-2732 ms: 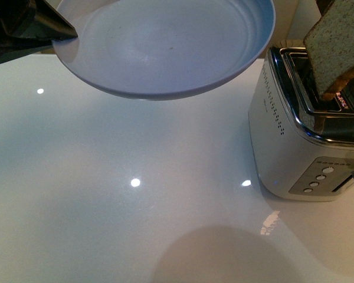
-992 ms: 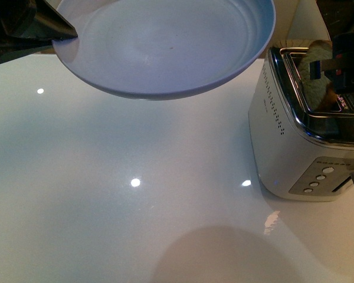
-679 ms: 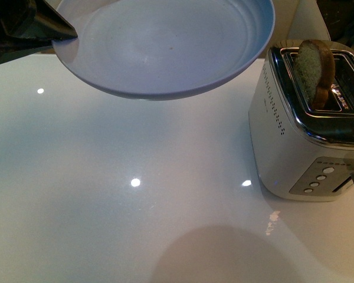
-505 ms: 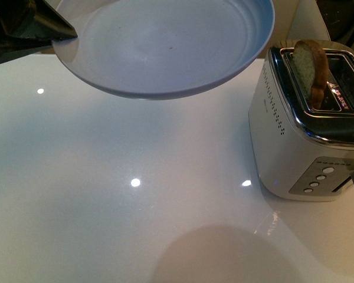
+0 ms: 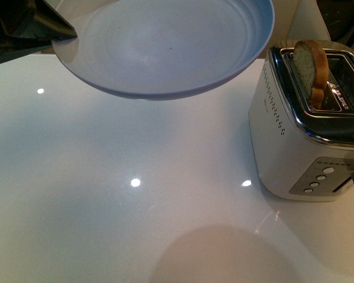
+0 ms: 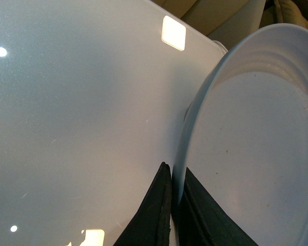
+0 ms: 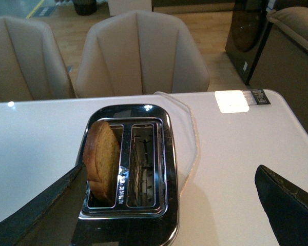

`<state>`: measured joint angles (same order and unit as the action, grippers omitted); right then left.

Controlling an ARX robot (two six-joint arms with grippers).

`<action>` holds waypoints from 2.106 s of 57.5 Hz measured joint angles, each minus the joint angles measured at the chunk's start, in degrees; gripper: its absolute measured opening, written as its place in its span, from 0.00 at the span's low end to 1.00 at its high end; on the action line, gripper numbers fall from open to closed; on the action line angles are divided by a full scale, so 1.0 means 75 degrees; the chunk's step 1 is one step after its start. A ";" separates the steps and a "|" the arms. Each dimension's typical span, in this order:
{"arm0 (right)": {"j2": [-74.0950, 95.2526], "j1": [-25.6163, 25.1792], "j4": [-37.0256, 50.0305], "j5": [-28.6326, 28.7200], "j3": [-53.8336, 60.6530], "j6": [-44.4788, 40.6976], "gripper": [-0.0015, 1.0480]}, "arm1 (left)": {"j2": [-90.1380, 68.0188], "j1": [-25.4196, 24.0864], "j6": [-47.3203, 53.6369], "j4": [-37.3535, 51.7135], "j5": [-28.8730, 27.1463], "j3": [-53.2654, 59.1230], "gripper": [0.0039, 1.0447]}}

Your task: Left arm holds plate, right arm toasts bread

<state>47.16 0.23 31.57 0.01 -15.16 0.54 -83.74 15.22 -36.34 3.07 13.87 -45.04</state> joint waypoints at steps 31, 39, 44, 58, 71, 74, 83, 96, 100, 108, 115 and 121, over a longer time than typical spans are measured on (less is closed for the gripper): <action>-0.2011 -0.0020 -0.0597 -0.0003 0.1431 -0.0044 0.02 | 0.0009 0.0000 0.0000 0.0003 0.0003 0.0000 0.03; -0.2433 -0.0017 -0.0866 0.0000 0.1562 -0.0047 0.02 | 0.0009 0.0000 0.0000 0.0003 0.0003 0.0000 0.03; -0.2710 -0.0017 -0.1061 0.0000 0.1647 -0.0044 0.02 | 0.0009 0.0000 0.0000 0.0003 0.0003 0.0000 0.03; -0.3325 -0.0017 -0.1274 -0.0006 0.1886 -0.0047 0.02 | 0.0009 0.0000 0.0000 0.0003 0.0003 0.0000 0.03; -0.4007 -0.0020 -0.1923 -0.0003 0.1886 -0.0047 0.02 | 0.0009 0.0000 0.0000 0.0003 0.0003 0.0000 0.03; -0.4164 -0.0020 -0.2081 -0.0003 0.1886 -0.0047 0.02 | 0.0009 0.0000 0.0000 0.0003 0.0003 0.0000 0.03; -0.4508 -0.0020 -0.2419 -0.0003 0.1886 -0.0047 0.02 | 0.0009 0.0000 0.0000 0.0003 0.0003 0.0000 0.03; -0.4922 -0.0020 -0.2838 -0.0003 0.1886 -0.0047 0.02 | 0.0009 0.0000 0.0000 0.0003 0.0003 0.0000 0.03; -0.5362 -0.0020 -0.3445 -0.0009 0.1883 -0.0047 0.02 | 0.0009 0.0000 0.0000 0.0003 0.0006 0.0000 0.03; -0.6216 -0.0020 -0.4182 -0.0009 0.1883 -0.0047 0.02 | 0.0017 0.0000 0.0000 0.0003 0.0006 0.0000 0.03; -0.6231 -0.0020 -0.4194 -0.0009 0.1883 -0.0047 0.02 | 0.0017 0.0003 0.0000 0.0003 0.0003 0.0000 0.03; -0.6237 -0.0020 -0.4194 -0.0006 0.1883 -0.0050 0.06 | 0.0017 0.0003 0.0000 0.0003 0.0003 0.0000 0.03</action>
<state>0.38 0.08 0.12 -0.03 -1.04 0.16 -83.61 15.25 -36.34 3.09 13.89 -45.04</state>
